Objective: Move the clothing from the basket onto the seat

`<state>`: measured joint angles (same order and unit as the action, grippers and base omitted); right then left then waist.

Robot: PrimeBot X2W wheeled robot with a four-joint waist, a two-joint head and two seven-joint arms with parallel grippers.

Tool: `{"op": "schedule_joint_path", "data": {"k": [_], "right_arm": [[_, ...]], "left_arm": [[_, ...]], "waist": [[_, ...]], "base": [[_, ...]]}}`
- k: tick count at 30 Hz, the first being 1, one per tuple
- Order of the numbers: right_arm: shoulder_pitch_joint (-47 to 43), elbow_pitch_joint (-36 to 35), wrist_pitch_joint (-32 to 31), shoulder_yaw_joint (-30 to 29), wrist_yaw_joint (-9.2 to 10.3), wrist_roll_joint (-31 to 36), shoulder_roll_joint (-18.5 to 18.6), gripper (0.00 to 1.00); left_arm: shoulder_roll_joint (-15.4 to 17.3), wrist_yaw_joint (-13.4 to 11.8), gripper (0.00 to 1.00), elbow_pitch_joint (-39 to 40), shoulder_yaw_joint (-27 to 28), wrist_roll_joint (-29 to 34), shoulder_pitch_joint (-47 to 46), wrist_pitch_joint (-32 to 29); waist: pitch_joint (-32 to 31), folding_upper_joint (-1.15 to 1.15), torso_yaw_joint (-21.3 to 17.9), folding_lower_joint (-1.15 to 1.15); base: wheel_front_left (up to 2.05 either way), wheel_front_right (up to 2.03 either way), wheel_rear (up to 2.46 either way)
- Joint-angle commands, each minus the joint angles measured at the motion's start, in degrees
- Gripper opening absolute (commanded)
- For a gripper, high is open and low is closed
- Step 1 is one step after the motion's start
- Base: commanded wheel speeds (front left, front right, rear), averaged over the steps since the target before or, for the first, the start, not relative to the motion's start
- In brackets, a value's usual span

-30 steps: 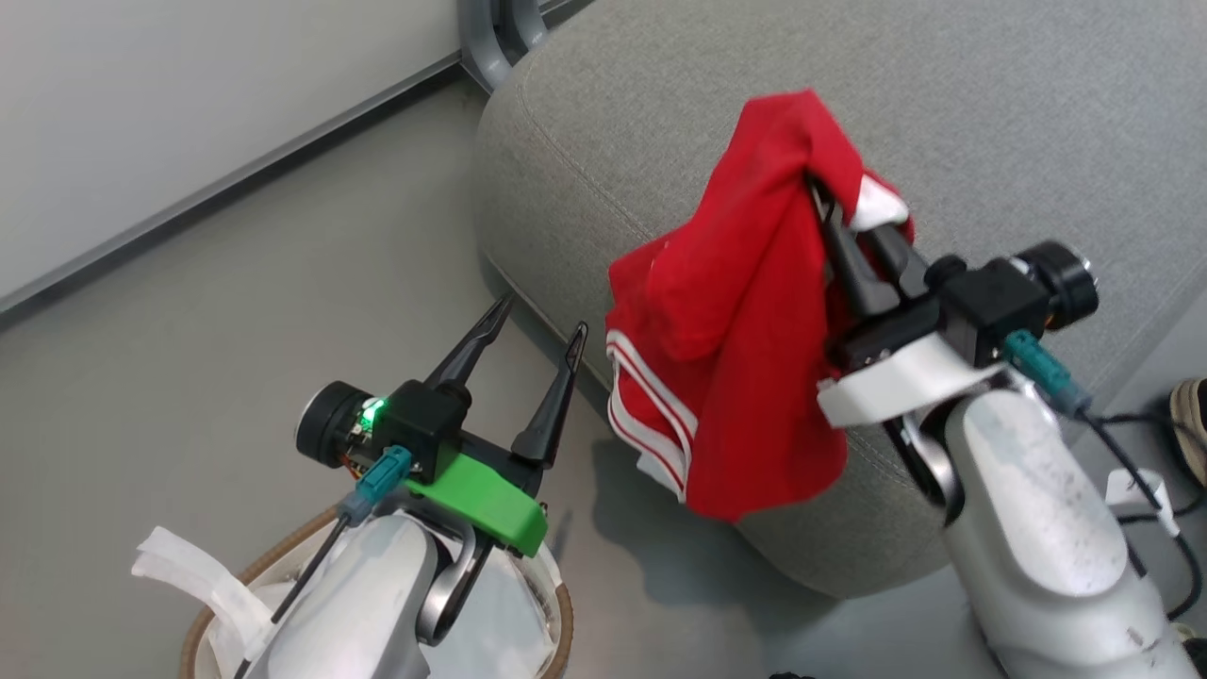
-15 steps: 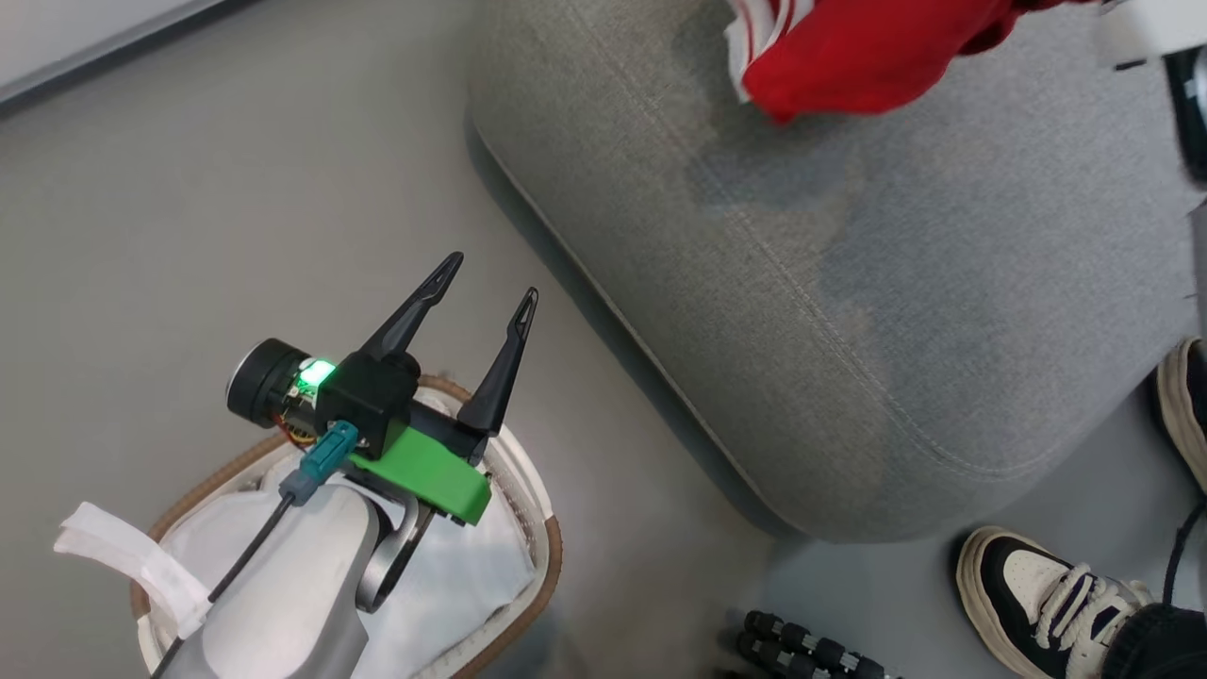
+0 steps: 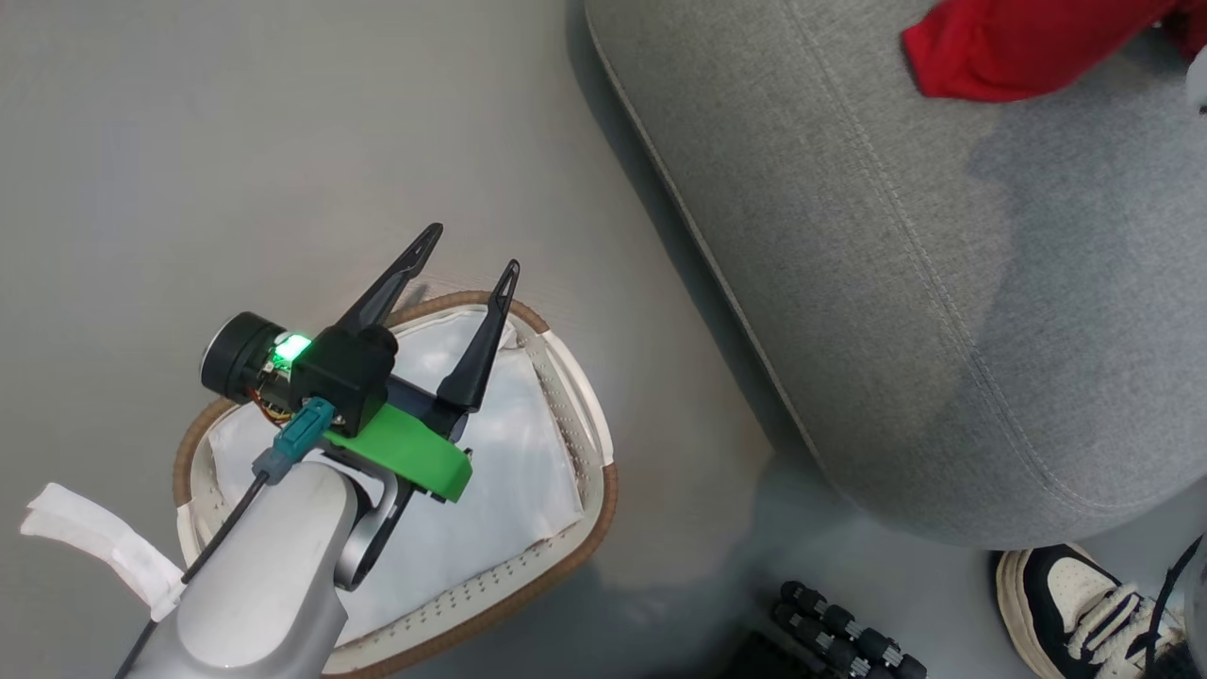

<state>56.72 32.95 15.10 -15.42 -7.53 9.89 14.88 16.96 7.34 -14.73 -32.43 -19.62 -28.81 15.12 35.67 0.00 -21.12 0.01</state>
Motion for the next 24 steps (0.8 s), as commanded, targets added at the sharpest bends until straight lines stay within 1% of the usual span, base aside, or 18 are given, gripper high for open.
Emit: {"op": "schedule_joint_path", "data": {"k": [1,5,6,7,8,9,10,16,20,24], "right_arm": [[-1.65,0.57,0.08,-1.29,0.08,0.67,-0.57,0.00],[-6.25,0.90,0.07,-5.11,0.08,1.42,-2.74,0.00],[-7.31,1.02,0.06,-5.80,0.08,1.67,-2.98,0.13],[-8.65,1.08,0.06,-6.87,0.09,1.87,-3.30,0.35],[-9.61,1.13,0.06,-7.56,0.08,2.00,-3.62,0.55],[-10.93,1.08,0.06,-8.29,0.08,2.24,-4.13,0.97],[-11.97,0.82,0.06,-8.71,0.08,2.19,-4.65,1.00],[-20.32,-2.48,0.05,-10.62,0.08,1.29,-7.20,1.00],[-25.64,-5.41,0.06,-9.50,0.08,-0.44,-8.13,1.00],[-29.80,-9.83,0.06,-6.70,0.08,-3.30,-9.05,1.00]], "left_arm": [[0.06,0.23,1.00,0.02,0.33,-0.11,-0.50,0.04],[-0.58,0.23,1.00,-0.60,1.07,-0.36,0.14,0.04],[-0.69,0.23,1.00,-0.78,1.24,-0.41,0.32,0.04],[-0.86,0.23,1.00,-1.01,1.47,-0.44,0.57,0.04],[-0.99,0.23,1.00,-1.18,1.65,-0.44,0.82,0.04],[-1.09,0.23,1.00,-1.43,1.88,-0.27,1.11,0.04],[-1.22,0.23,1.00,-1.58,2.14,-0.23,1.30,0.04],[-2.91,0.23,1.00,-2.87,4.47,0.31,3.04,0.04],[-4.29,0.23,1.00,-3.29,6.68,0.70,4.62,0.04],[-5.62,0.23,1.00,-3.50,9.90,1.23,6.69,0.04]], "waist": [[1.59,0.00,2.12,-0.01],[0.68,0.00,2.84,-0.01],[0.39,0.00,2.92,-0.01],[-0.14,0.00,3.01,-0.01],[-0.56,0.00,3.06,-0.01],[-1.13,0.00,3.12,-0.01],[-1.58,0.00,3.15,-0.01],[-5.57,0.00,3.45,-0.01],[-8.40,0.00,4.27,-0.01],[-11.04,0.00,5.69,-0.01]], "base": [[0.00,0.00,0.00],[0.00,0.00,0.00],[0.00,0.00,0.00],[0.00,0.00,0.00],[0.00,0.00,0.00],[0.00,0.00,0.00],[0.00,0.00,0.00],[0.00,0.00,0.00],[0.00,0.00,0.00],[0.00,0.00,0.00]]}}
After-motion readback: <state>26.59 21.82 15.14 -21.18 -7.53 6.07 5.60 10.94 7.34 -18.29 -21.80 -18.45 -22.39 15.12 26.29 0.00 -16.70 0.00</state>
